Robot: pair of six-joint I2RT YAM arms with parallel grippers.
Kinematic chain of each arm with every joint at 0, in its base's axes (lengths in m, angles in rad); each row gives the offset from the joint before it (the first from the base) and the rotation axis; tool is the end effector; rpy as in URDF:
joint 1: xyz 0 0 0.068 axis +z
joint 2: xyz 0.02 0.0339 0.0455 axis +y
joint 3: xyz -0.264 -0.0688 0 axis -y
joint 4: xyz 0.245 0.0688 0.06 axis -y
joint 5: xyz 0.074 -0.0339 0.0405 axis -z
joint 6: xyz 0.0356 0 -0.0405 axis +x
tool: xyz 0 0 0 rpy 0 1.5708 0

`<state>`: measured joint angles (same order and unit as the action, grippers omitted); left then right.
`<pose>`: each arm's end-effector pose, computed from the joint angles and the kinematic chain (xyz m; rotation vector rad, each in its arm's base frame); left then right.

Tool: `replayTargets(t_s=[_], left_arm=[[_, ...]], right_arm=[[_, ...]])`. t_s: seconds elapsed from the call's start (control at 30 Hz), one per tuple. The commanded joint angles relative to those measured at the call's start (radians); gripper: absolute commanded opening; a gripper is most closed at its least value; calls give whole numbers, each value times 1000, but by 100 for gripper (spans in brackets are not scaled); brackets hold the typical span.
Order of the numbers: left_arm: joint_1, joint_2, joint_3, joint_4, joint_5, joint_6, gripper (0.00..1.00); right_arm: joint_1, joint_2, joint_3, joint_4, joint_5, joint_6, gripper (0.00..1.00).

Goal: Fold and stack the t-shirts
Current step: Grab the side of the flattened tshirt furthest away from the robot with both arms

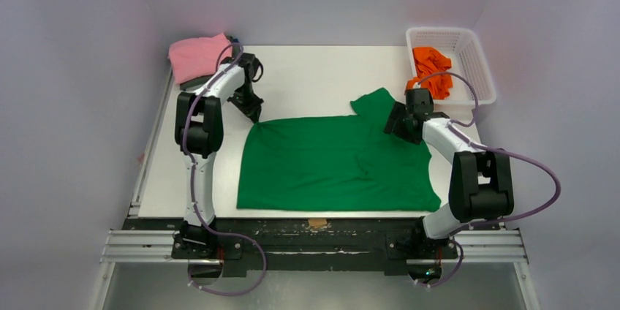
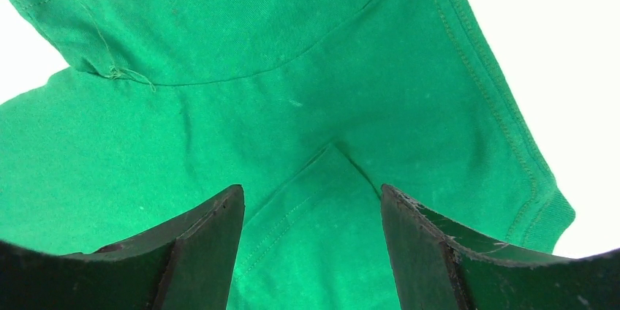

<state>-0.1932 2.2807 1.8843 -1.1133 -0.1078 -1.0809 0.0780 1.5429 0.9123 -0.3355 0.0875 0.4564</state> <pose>0.4403 -0.0822 0.1653 -1.3046 2.7320 0.0763 0.3074 0.0209 0.1913 0.5106 2.4825 0.1017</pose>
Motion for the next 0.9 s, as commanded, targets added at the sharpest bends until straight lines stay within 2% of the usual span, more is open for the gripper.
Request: replayTargets(t_s=[0.0, 0.03, 0.07, 0.23, 0.6, 0.73, 0.87], left_arm=[[-8, 22, 23, -15, 16, 22, 0], [-8, 14, 22, -19, 17, 27, 0], [-8, 6, 21, -19, 18, 34, 0], [-8, -66, 15, -20, -28, 65, 0], [-9, -105, 13, 1, 16, 97, 0], [-9, -111, 13, 3, 14, 109, 0], [-9, -106, 8, -10, 15, 117, 0]], right_arm=[[-2, -42, 62, 14, 31, -52, 67], [-2, -35, 83, 16, 24, -53, 60], [-1, -23, 106, 19, 21, -54, 66], [-1, 125, 309, 3, 19, -60, 67], [47, 668, 990, -195, 220, -109, 64], [66, 799, 1130, -227, 264, -146, 64], [75, 840, 1124, -253, 283, -157, 62]])
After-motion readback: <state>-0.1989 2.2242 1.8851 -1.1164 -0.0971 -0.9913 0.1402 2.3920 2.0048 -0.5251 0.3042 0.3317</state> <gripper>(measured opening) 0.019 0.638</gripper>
